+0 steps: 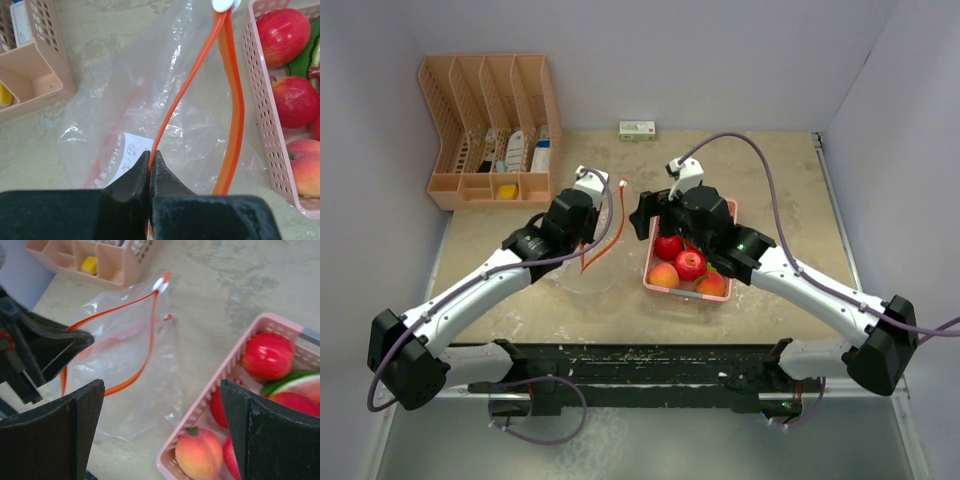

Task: Place the food in the zip-top bag and seal the zipper
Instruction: Open the zipper of the food storage bag, then pick up the fake fruit from the bin.

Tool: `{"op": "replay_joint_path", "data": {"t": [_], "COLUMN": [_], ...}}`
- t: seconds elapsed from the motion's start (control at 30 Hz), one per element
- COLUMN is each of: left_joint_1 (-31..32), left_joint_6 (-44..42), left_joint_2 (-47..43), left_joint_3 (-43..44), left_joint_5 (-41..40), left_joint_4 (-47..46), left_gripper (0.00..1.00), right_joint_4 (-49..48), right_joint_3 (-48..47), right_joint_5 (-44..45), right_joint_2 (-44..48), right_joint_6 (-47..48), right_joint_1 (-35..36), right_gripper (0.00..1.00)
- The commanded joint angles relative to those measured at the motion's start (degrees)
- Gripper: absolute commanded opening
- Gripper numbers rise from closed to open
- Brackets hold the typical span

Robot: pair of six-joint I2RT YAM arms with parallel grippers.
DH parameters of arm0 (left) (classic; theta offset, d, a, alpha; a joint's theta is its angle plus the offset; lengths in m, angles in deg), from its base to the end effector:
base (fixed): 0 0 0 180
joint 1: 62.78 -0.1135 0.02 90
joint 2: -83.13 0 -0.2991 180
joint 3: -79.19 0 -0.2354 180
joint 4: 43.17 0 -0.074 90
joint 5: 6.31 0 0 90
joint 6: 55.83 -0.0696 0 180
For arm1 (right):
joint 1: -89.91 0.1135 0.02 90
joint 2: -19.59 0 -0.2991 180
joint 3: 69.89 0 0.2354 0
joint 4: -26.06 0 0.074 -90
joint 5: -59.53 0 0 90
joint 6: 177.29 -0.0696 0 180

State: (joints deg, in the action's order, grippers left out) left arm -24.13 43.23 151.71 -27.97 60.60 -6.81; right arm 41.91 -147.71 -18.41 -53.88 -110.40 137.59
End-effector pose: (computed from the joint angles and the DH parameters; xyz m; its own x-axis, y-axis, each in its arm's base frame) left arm 0.2220 -0.1426 0.3361 -0.4594 0.1819 -0.8694 0.2458 0.9666 0.0724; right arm 0.2187 0.2186 0.3898 -0.3532 0.1823 -0.9176 -0.4856 0.8027 0.3463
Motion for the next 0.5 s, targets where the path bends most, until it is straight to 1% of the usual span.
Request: {"op": "replay_joint_path", "data": {"t": [0.0,0.07,0.2,0.33,0.47], "left_joint_1": [0.11,0.08,0.08,0.1,0.04], "left_joint_6": [1.66,1.66,1.66,1.45,1.12], "left_joint_2": [-1.11,-1.46,-1.99,-2.71,-3.38], "left_joint_3": [-0.31,-0.87,-1.49,-1.99,-2.08], "left_joint_5": [0.72,0.78,1.44,1.67,1.8], "left_joint_4": [-6.28,-6.9,-7.39,-7.39,-7.38], "left_gripper": [0.0,0.0,0.0,0.0,0.0], "right_joint_4": [5.88,9.29,12.49,15.55,15.93], "right_joint_3": [0.31,0.63,1.73,0.86,0.51], "right_joint_5": [12.87,13.5,11.26,13.98,12.97], "right_joint_2": [3.06,2.11,-0.91,-5.58,-9.47], "right_joint_6": [-4.94,-7.49,-10.61,-11.39,-10.94], "right_joint_1": [-1.89,-4.31,-9.62,-11.66,-12.73], "right_gripper": [0.99,1.0,1.0,1.0,1.0]}}
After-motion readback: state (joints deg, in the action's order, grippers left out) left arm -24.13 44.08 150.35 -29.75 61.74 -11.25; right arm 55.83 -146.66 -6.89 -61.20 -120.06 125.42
